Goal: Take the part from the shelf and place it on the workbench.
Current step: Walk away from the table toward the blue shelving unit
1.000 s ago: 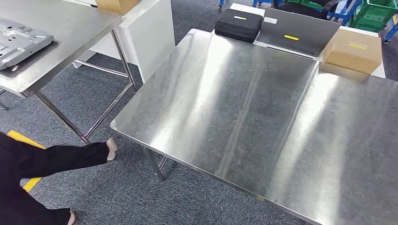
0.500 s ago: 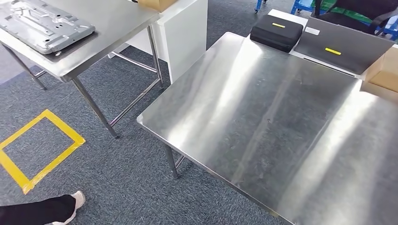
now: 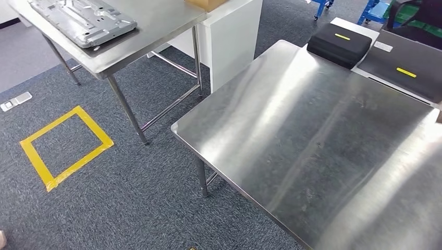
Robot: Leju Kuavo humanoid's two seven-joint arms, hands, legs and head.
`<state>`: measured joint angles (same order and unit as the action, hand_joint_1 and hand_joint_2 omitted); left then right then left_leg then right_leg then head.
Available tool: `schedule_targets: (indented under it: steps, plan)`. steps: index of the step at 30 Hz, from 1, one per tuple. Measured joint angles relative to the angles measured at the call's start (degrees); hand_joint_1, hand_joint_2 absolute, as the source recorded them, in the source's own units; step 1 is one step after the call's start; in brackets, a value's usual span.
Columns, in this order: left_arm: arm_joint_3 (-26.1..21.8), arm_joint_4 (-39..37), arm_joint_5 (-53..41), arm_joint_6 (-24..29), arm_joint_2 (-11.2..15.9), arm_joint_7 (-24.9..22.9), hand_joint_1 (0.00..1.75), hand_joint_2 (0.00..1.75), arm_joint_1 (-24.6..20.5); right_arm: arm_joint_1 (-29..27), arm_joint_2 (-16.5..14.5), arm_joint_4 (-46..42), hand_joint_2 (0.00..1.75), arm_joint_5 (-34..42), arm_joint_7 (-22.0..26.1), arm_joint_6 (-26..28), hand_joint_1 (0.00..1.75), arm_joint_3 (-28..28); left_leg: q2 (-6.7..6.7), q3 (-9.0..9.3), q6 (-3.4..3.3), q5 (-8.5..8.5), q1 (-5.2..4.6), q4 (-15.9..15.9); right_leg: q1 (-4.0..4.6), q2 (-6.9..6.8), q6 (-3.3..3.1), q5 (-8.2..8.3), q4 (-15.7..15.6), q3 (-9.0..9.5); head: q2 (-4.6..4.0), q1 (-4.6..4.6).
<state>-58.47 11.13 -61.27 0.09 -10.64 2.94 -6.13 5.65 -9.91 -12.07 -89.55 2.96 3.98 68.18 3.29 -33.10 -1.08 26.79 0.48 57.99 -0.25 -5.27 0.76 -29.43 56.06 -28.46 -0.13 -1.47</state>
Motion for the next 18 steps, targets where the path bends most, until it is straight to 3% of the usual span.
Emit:
schedule_targets:
  steps: [2,4,7,9,10,12,13,15,17,18]
  plan:
    - [-0.1,0.0,0.0,0.0,0.0,0.0,0.0,0.0,0.0,0.2,0.0,0.0,0.0,0.0,0.0,0.0,0.0,-0.2,-1.16,0.03,-0.64,-0.05,-0.25,-0.3,0.25,-0.86,0.66,-0.28,-0.1,0.41,0.0,0.1]
    - [-0.2,0.0,0.0,0.0,0.0,0.0,0.0,0.0,0.1,0.3,0.0,0.0,0.0,0.0,0.0,0.0,0.0,-0.3,-2.23,0.33,-1.49,-0.51,-0.16,-1.0,0.12,0.39,0.95,-1.47,1.6,0.1,0.0,0.21]
    - [-0.2,0.0,0.0,0.0,-0.1,0.0,0.0,0.0,0.0,0.1,0.0,0.0,0.0,0.0,0.0,0.0,0.0,-0.5,-4.0,0.45,-2.13,-0.82,0.01,-1.3,-0.34,4.3,0.51,-6.27,11.9,-4.69,0.0,0.56]
    - [-0.2,0.0,0.0,0.0,-0.1,0.0,0.0,0.0,0.1,-0.1,0.0,0.0,0.0,0.0,0.0,0.0,0.0,-0.6,-5.55,0.44,-2.13,-0.81,-0.04,-1.2,-0.44,4.95,0.99,-7.41,16.9,-7.52,0.0,0.6]
    - [-0.3,0.0,0.0,0.0,-0.2,0.0,0.0,0.0,0.1,-0.1,0.0,0.0,0.0,0.0,0.0,0.0,0.0,-0.7,-6.4,0.47,-2.11,-0.8,-0.05,-1.2,-0.48,5.11,1.54,-6.53,16.2,-7.52,0.0,0.61]
    - [-0.5,0.0,0.1,-0.1,-0.2,0.1,0.0,0.0,0.1,-0.1,0.1,0.0,0.0,0.0,0.1,0.0,0.0,-1.0,-7.98,0.57,-1.96,-0.73,-0.03,-1.1,-0.83,6.4,2.64,-2.71,8.7,-4.62,0.0,0.64]
    - [-0.6,0.0,0.2,-0.2,-0.1,0.1,0.0,0.0,0.1,-0.1,0.1,0.1,0.0,0.0,0.2,0.0,0.0,-1.1,-8.67,0.59,-1.73,-0.61,-0.14,-0.9,-0.92,7.33,2.79,-1.01,4.8,-3.09,0.0,0.67]
    - [-0.8,0.0,0.5,-0.3,-0.1,0.2,0.0,0.0,0.2,-0.1,0.2,0.1,0.0,0.0,0.3,0.0,0.0,-1.4,-9.61,0.48,-1.14,-0.4,-0.31,-0.7,-0.9,8.52,2.17,0.5,0.7,-1.57,0.0,0.66]
    - [-1.1,0.0,0.8,-0.3,0.0,0.1,0.0,0.0,0.3,0.0,0.2,0.1,0.0,0.0,0.4,0.1,0.0,-1.9,-10.33,0.28,-0.49,-0.39,-0.2,-0.7,-0.77,7.69,1.08,0.65,0.6,-1.29,0.0,0.62]
    - [-1.3,0.0,0.9,-0.3,0.0,0.1,0.0,0.0,0.4,0.1,0.2,0.1,0.0,0.0,0.6,0.1,0.0,-2.2,-9.97,0.04,-0.23,-0.16,-0.1,-0.4,-0.87,7.2,0.66,0.79,0.6,-1.07,0.0,0.62]
